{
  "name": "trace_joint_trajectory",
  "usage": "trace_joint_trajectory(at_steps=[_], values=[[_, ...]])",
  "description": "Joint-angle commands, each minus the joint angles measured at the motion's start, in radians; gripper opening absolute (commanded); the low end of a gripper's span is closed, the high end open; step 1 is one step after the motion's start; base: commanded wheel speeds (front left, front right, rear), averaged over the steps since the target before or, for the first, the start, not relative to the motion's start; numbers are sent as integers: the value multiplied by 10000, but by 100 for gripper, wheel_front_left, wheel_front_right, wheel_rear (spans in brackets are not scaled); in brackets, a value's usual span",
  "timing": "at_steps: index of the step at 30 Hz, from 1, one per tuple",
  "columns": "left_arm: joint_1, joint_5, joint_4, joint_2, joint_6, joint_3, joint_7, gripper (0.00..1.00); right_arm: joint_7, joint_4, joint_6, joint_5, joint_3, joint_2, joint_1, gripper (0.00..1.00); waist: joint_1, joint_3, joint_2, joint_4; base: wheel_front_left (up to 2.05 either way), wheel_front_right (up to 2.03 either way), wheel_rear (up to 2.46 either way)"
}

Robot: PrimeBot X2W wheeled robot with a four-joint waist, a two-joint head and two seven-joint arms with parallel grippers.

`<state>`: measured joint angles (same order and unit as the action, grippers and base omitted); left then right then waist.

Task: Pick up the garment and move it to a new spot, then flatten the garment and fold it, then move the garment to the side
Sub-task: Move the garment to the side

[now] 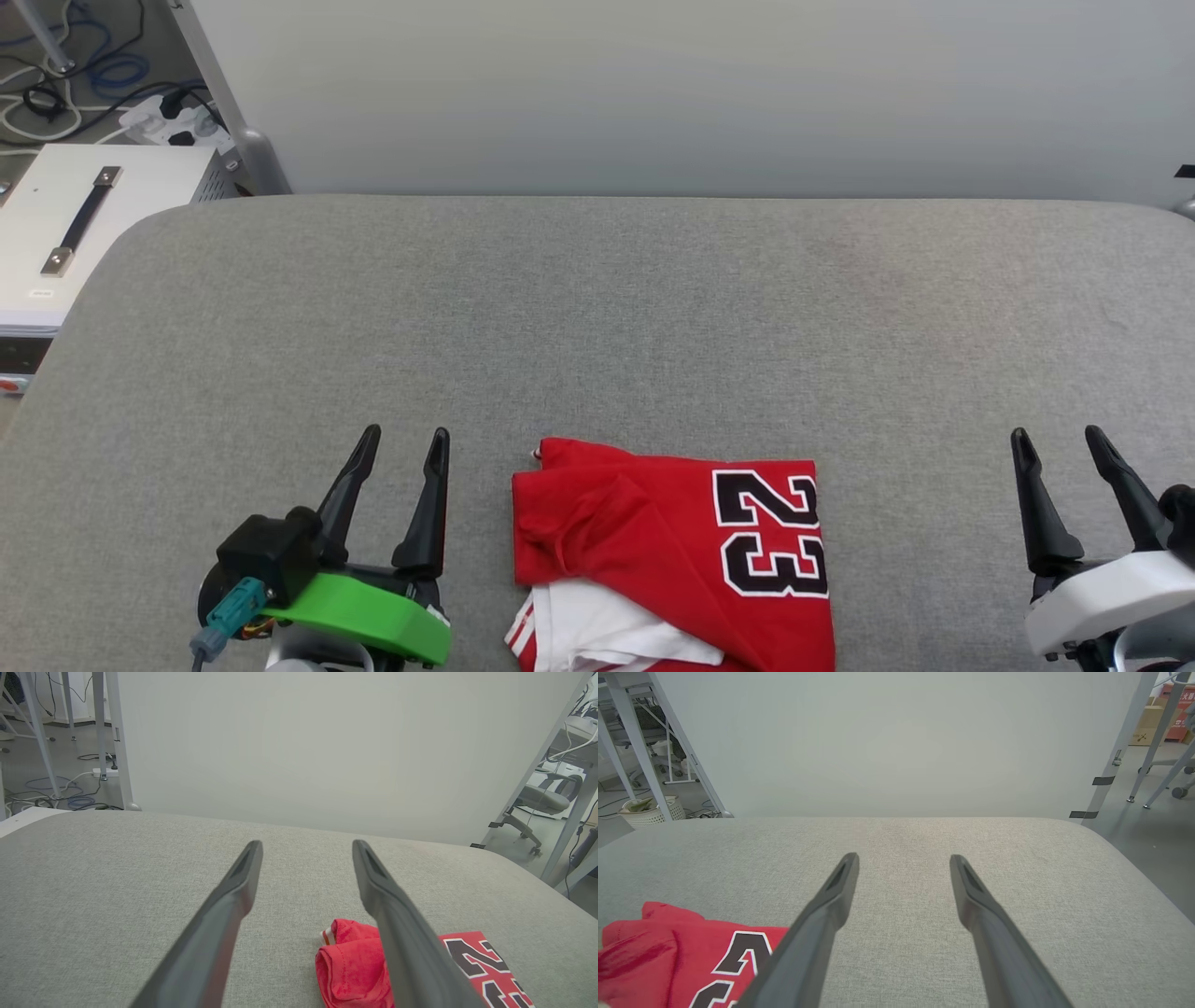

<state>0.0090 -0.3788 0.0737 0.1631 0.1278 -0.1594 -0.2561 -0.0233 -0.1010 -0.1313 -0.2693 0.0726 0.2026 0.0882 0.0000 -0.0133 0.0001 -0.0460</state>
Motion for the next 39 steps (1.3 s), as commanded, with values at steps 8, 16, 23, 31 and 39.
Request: trace_joint_trajectory(at_steps=[8,16,23,31,39], values=[[-199,50,46,-101,29,-90,-57,100,3709,-589,6,-938,-899,580,-279,100,0,-345,-1,-239,0,0,0],[-573,72,90,-152,29,-255,-57,100,7913,-1157,6,-1767,-1072,299,-971,100,0,-1012,-1,-686,0,0,0],[-985,87,167,-135,29,-437,-57,100,9943,-869,6,-1403,-1029,-369,-1325,100,0,-1561,-1,-1295,0,0,0],[-1249,100,194,-193,29,-485,-57,100,10512,-136,6,-970,-736,-1108,-1564,100,0,-2102,-1,-1828,0,0,0],[-1385,113,260,-246,29,-512,-57,100,10532,820,6,-1035,-1236,-1312,-1552,92,0,-2232,-1,-1980,0,0,0]])
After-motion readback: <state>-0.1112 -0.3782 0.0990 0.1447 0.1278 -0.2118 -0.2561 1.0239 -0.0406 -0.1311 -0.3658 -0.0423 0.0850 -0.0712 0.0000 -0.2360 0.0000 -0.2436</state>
